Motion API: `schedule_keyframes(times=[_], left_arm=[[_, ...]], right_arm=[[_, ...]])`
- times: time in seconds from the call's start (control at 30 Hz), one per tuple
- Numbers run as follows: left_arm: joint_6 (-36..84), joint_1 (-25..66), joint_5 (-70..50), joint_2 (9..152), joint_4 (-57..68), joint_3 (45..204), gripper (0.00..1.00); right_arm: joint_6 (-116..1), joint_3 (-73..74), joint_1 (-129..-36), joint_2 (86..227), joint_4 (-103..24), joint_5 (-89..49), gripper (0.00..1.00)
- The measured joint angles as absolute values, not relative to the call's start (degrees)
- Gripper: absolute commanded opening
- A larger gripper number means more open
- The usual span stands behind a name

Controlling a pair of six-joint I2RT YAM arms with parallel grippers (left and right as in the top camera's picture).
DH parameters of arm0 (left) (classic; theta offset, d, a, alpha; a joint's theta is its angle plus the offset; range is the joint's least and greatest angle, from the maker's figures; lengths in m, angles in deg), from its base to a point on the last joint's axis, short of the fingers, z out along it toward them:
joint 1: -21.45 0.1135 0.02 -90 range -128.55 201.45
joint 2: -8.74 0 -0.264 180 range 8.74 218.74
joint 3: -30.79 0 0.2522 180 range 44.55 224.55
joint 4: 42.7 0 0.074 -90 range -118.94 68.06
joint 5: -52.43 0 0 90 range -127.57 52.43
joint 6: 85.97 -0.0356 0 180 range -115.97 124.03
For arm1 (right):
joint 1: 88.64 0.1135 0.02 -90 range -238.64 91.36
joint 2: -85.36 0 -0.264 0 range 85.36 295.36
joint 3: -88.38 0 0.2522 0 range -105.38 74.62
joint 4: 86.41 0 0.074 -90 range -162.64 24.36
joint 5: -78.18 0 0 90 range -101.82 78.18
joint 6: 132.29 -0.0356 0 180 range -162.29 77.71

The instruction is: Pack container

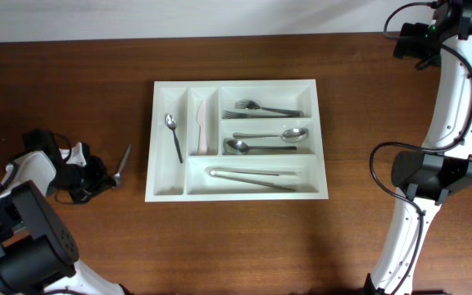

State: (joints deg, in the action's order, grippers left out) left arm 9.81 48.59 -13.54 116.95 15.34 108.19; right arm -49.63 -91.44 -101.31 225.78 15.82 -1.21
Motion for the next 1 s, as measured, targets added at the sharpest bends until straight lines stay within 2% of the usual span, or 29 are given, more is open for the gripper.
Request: schedule_keyframes(times=[0.2,0.6,0.83,1.0], left_arm=[[13.79,48.59,-13.72,116.95,8.58,108.19,0.02],[14.40,47.34,-10.96,114.67,8.21,118.62,0.02],[19.93,39.61,-12.21,105.71,10.61,120.85,0.02],[26.46,31.45,-16.65,104.31,13.06,121.17,0.02]], right_arm=[[-49.65,-91.44,-101.31,225.78,15.82,-1.21,0.99],[-49.63,-91.44,-101.31,225.78,15.82,-1.21,0.99],[-49.60,-91.44,-101.29,225.78,15.82,-1.21,0.99],[-49.63,-91.44,-101.31,225.78,15.82,-1.21,0.99]])
